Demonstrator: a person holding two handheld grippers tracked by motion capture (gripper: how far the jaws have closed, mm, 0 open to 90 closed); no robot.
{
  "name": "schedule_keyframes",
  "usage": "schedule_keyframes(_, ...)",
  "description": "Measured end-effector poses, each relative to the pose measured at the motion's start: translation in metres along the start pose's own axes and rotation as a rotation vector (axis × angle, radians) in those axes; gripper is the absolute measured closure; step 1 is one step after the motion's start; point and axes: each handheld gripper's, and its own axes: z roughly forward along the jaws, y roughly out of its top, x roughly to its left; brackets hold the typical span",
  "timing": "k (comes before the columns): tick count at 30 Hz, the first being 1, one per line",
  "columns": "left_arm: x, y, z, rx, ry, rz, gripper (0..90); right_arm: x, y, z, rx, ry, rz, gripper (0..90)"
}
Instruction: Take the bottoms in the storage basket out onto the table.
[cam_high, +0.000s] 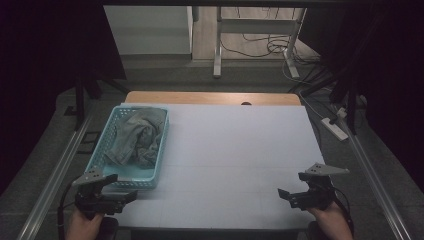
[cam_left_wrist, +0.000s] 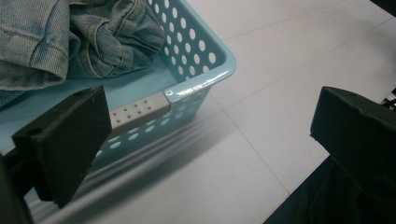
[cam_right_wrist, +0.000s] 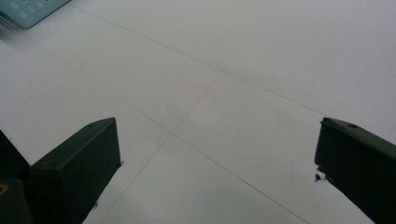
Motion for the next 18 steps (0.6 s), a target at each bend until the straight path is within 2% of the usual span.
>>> schedule_keyframes(10, -0.0028, 0.0, -0.0009, -0.005, 0.01, 0.02, 0.0, 0.0003, 0.0003, 0.0, 0.0, 0.001, -0.002, 0.6)
schedule_keyframes(15, -0.0064, 0.0032, -0.0053, -0.041, 0.014, 0.053, 0.0, 0.0016, 0.0006, 0.0007, 0.003, -0.007, -0.011, 0.6)
schedule_keyframes(18, -0.0067, 0.0056, -0.0058, -0.044, 0.004, 0.067, 0.0, 0.002, 0.0007, 0.0008, 0.005, -0.009, -0.012, 0.6)
